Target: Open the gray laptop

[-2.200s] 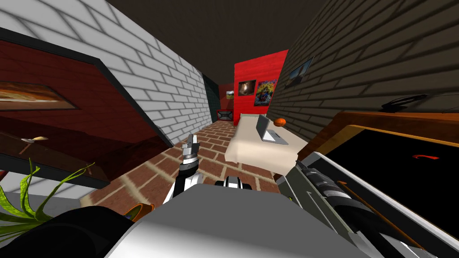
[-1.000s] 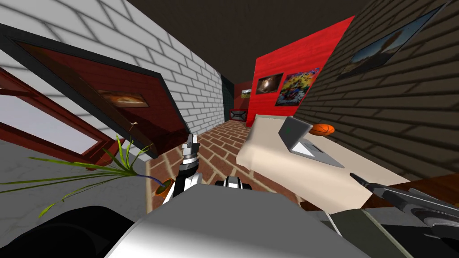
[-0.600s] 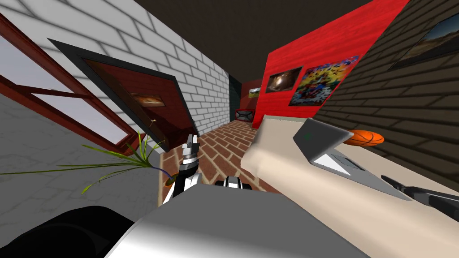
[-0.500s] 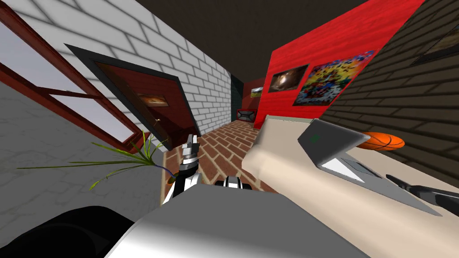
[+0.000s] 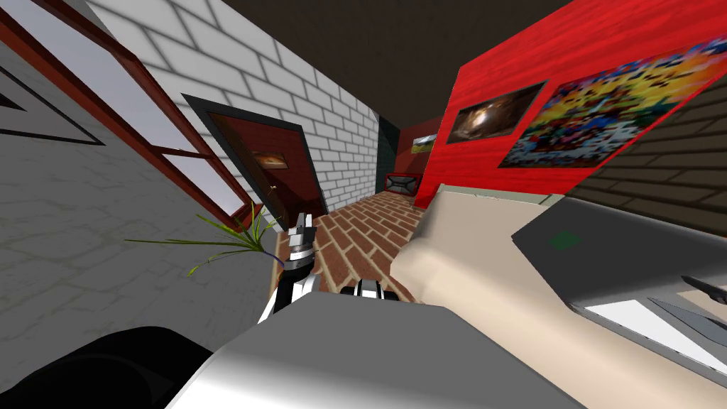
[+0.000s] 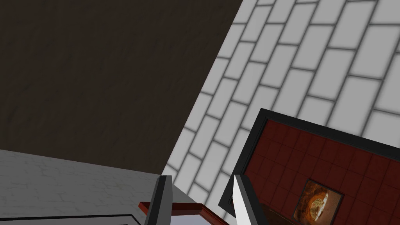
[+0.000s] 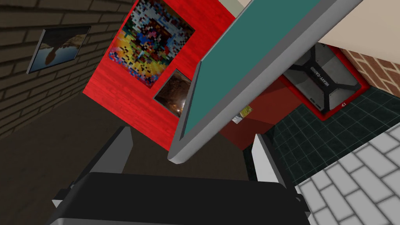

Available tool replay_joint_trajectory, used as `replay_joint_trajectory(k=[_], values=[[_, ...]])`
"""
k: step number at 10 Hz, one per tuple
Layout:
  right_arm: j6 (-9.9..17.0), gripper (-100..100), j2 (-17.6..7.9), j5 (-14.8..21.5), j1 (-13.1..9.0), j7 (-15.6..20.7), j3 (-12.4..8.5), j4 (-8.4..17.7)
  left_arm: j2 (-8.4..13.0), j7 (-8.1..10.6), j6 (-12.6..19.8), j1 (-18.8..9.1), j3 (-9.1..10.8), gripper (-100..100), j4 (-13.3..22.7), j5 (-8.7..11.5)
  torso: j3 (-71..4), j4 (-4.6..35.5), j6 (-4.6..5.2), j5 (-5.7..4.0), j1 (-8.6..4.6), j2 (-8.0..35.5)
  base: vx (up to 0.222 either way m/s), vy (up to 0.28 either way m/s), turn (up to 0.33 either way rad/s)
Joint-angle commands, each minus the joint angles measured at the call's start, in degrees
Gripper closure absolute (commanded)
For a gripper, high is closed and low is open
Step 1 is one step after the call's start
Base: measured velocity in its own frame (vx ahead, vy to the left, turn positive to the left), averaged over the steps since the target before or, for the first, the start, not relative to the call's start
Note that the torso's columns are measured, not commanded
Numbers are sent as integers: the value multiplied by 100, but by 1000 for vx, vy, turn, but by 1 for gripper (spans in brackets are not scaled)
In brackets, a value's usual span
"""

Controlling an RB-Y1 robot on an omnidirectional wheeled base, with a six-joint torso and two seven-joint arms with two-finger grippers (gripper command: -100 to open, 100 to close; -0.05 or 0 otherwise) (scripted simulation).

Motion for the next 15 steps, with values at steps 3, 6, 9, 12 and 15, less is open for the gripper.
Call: replay_joint_trajectory(k=[3, 6, 9, 12, 15], values=[[27, 100, -140, 45, 14, 36, -83, 119, 0, 0, 0, 0, 0, 0, 0, 0, 21, 10, 3, -2, -4, 30, 17, 1, 11], [-127, 100, -199, -384, -55, -429, -4, 318, 1, 0, 0, -2, 1, 0, 0, 0, 14, 3, 6, -7, -26, 24, -86, -85, 3], [-244, 100, -242, -706, -107, -778, 58, 466, 0, 0, 0, -2, 1, 0, 0, 0, 8, 0, 9, -15, -16, 8, -92, -88, -1], [-361, 100, -285, -1029, -158, -1127, 119, 614, 1, 0, 0, -1, 1, 0, 0, 0, 8, -2, 11, -25, -34, 4, -69, -93, -7], [-495, 100, -55, -1292, -484, -1338, 266, 763, 1, 0, 0, -2, 1, 0, 0, 0, 18, -1, 13, -38, -58, 22, -103, -96, 42]])
